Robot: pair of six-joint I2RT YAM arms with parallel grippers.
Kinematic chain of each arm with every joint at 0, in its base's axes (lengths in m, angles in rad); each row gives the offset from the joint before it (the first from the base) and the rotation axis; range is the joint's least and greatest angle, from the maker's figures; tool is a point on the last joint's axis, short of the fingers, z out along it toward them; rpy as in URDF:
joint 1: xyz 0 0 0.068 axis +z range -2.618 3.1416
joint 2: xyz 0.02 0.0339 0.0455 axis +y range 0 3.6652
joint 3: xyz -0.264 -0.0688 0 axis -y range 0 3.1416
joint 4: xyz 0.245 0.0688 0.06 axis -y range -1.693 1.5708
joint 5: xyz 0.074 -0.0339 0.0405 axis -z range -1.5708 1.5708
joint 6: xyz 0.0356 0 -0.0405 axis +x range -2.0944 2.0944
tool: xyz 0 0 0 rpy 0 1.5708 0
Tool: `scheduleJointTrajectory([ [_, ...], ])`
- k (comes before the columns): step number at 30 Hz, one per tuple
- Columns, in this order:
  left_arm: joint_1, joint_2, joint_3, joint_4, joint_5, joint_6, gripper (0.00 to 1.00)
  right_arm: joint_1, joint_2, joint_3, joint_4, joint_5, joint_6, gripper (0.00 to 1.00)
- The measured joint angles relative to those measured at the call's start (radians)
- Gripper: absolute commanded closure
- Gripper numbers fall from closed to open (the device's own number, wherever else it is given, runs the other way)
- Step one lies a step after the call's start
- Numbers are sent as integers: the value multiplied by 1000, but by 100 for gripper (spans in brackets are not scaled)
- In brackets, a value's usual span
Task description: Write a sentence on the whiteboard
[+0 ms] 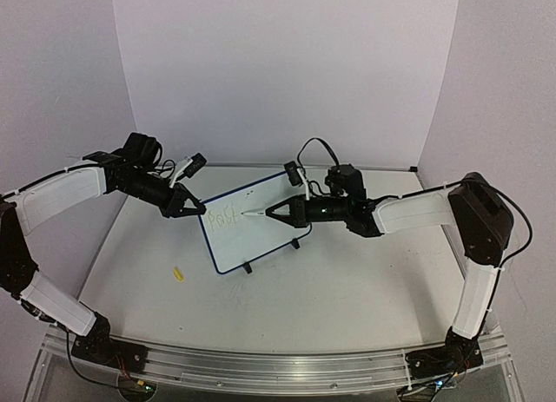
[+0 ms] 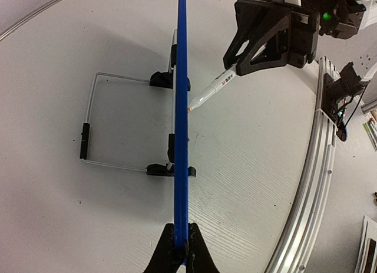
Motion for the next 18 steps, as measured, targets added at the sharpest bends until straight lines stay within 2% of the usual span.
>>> scheduleJointTrajectory([
  [18,1,0,0,0,0,-7,100,3,-1,0,8,16,20,100],
])
